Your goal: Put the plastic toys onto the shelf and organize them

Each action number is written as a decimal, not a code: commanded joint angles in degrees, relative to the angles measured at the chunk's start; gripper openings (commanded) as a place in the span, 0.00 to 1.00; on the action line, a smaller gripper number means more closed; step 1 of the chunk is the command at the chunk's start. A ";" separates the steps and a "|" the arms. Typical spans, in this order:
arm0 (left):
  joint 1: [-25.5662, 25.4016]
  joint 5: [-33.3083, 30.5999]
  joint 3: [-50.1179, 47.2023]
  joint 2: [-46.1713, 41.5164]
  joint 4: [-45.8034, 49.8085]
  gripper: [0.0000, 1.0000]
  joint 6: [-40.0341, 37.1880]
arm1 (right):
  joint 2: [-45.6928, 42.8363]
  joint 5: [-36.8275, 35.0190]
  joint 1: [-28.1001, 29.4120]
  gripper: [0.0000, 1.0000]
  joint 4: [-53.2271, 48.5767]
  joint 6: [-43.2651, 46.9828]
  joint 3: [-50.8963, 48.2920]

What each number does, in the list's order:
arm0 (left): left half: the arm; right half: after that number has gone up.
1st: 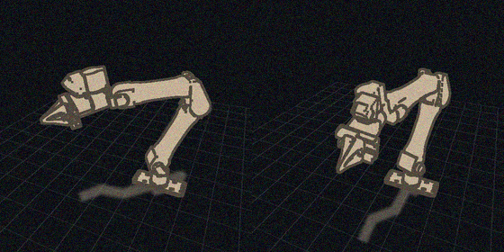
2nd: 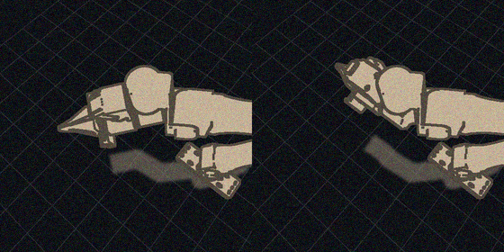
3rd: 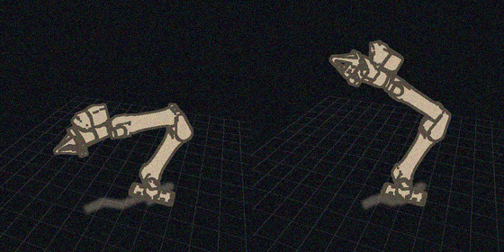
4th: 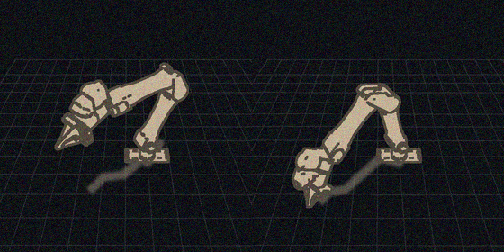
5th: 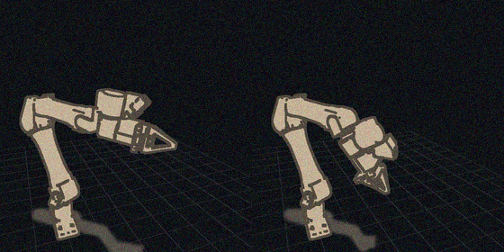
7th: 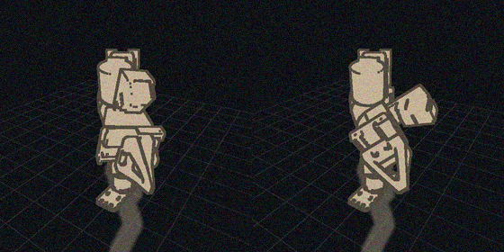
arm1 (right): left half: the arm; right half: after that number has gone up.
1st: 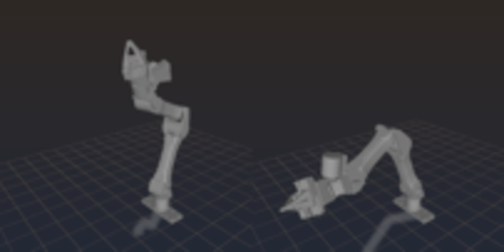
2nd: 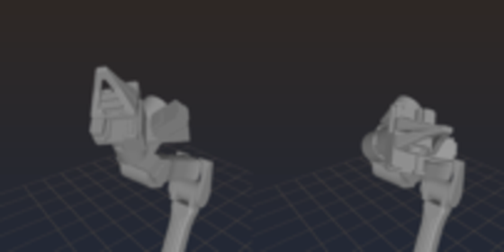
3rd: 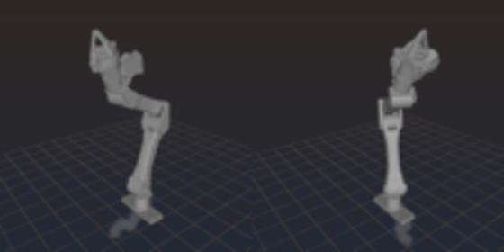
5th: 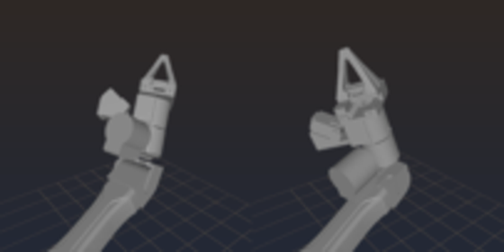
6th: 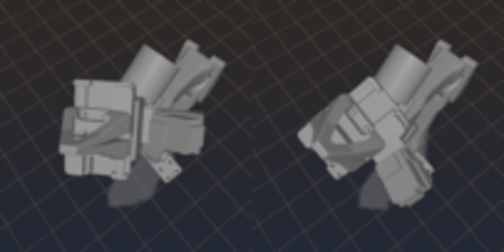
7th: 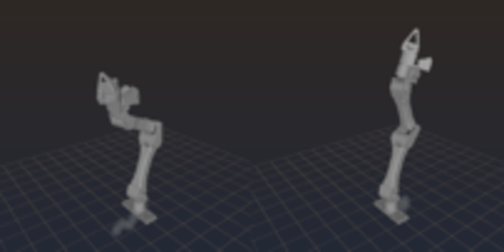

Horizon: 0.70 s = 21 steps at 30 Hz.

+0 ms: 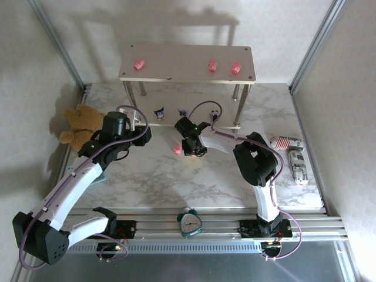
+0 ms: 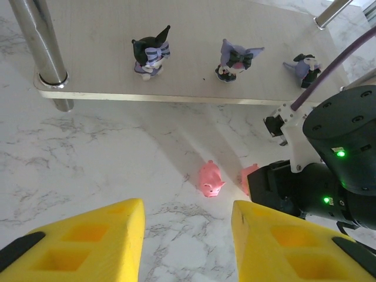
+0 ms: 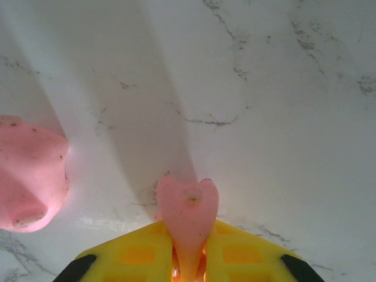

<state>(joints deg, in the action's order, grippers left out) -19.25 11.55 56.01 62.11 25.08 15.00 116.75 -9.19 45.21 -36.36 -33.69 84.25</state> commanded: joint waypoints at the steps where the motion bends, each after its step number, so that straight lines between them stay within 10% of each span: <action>1: 0.52 1.19 -0.14 0.59 -0.92 0.43 -0.69 | -5.11 -0.91 0.40 0.14 -0.95 0.47 -1.94; 12: 0.70 1.36 9.07 3.67 1.56 0.44 -1.97 | -21.61 -0.07 0.63 0.15 -11.35 8.19 10.23; 21: 1.04 3.52 19.18 7.88 3.12 0.44 -2.96 | -15.14 -4.73 0.17 0.18 -19.16 19.28 39.88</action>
<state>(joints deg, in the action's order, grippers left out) -18.74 13.72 72.66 68.93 26.94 13.28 97.60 -11.16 45.30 -50.89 -19.88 117.32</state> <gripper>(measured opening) 0.440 0.182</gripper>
